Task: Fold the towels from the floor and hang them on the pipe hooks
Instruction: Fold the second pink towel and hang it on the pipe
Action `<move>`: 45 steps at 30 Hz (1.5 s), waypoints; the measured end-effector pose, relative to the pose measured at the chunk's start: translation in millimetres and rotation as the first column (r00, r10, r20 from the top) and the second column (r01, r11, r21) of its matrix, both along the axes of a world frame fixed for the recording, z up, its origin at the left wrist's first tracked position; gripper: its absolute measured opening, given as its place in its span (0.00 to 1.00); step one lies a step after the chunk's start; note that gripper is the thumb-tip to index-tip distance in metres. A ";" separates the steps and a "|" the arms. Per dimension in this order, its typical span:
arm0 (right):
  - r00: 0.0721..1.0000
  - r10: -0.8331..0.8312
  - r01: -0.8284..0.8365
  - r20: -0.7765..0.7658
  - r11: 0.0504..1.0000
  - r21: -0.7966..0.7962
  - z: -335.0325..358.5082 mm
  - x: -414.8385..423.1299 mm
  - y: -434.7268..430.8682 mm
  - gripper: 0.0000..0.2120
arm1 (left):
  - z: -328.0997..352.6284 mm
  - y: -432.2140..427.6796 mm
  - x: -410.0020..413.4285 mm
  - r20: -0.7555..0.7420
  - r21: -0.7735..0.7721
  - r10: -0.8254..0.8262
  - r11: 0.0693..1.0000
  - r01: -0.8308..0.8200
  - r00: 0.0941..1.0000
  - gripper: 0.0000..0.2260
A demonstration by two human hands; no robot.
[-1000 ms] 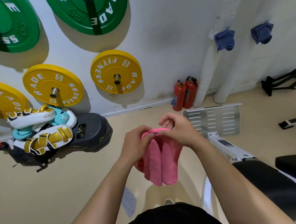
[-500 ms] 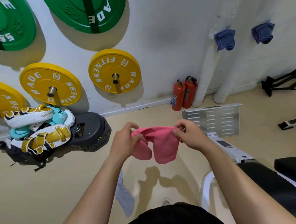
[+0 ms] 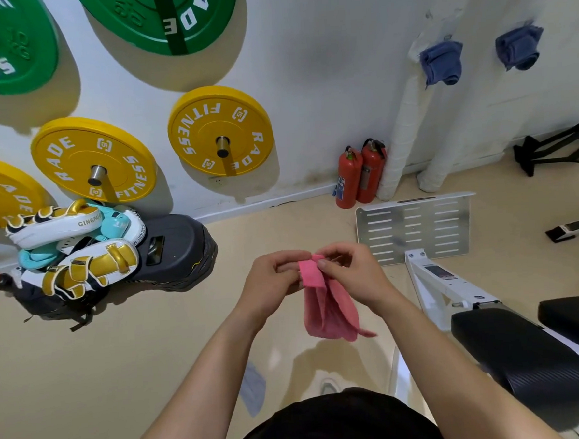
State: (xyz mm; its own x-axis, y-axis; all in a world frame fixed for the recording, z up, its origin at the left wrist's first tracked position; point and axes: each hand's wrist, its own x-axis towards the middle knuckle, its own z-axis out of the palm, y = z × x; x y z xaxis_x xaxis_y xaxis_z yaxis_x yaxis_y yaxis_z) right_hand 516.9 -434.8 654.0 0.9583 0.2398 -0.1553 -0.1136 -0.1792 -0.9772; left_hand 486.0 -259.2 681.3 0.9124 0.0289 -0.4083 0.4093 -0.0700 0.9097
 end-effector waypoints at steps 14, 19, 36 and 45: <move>1.000 -0.019 0.019 -0.011 0.995 0.095 5.6 -4.6 1.2 0.07 | 7.3 3.6 7.7 0.144 0.485 -0.105 0.874 0.022 0.984 0.02; 0.999 0.024 -0.026 0.026 0.997 0.067 7.6 -5.9 5.2 0.11 | 9.4 4.5 9.5 0.160 0.583 -0.139 0.812 0.020 0.977 0.05; 0.958 0.246 -0.195 0.149 0.937 -0.289 33.9 20.6 -4.8 0.11 | 4.5 10.4 10.6 0.165 0.409 -0.155 0.910 0.075 0.974 0.03; 0.947 0.257 -0.187 0.192 0.928 -0.321 48.3 28.6 -4.5 0.08 | 8.4 3.0 15.8 0.246 0.359 -0.187 0.929 0.090 0.951 0.04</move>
